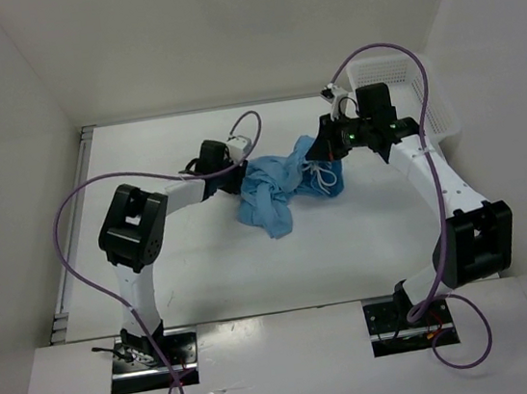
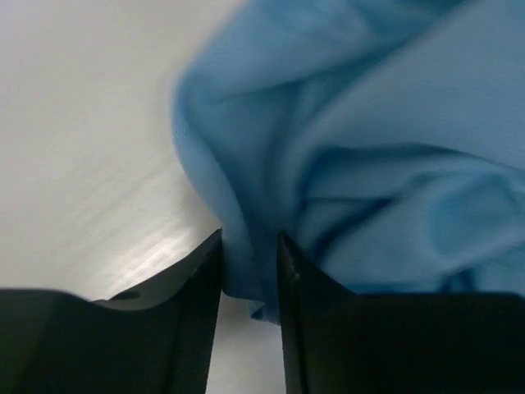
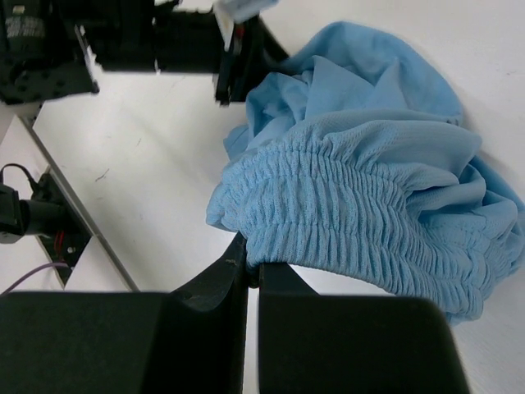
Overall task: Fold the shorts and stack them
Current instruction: Flatten the shorts out
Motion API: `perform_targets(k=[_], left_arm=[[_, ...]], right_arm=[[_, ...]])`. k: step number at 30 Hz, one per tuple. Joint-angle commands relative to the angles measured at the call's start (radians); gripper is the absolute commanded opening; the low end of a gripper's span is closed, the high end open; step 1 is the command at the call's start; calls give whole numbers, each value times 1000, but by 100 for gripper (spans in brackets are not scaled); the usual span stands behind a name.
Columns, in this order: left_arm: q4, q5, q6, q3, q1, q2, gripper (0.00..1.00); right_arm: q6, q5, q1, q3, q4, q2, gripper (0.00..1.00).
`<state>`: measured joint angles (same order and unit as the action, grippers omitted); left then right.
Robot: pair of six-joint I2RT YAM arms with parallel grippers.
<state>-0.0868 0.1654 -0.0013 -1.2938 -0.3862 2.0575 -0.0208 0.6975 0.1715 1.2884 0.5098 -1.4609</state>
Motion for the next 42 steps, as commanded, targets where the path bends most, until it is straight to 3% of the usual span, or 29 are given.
perform_targets(k=[1,2,5,10,17,23,30,37,42], left_arm=[[68,10,1,79,-68,-26,36],[84,10,1,62,-68,-26,18],[98,10,1,36,-68,-26,0],[108,-73,1,13,-45,-137,0],[427,-110,1,-242,118,-466,0],[498,-172,1,-217,194,-788,0],[518,-236,1,-185,287,-1101,0],[530,-277,1,-280,349,-1224,0],[574,-264,1,-280,372,-1243,0]], right_arm=[[-1,-10,-13,42,-37,24,0],[-1,-21,-23,55,-37,24,0],[-21,-30,-23,87,-57,14,0],[-22,-85,-23,188,-57,25,0],[32,-291,-23,385,-47,14,0],[42,-314,-41,453,-25,97,0],[76,-241,-50,486,39,221,0],[65,-50,-59,591,111,329,0],[-63,130,-142,496,101,450,0]])
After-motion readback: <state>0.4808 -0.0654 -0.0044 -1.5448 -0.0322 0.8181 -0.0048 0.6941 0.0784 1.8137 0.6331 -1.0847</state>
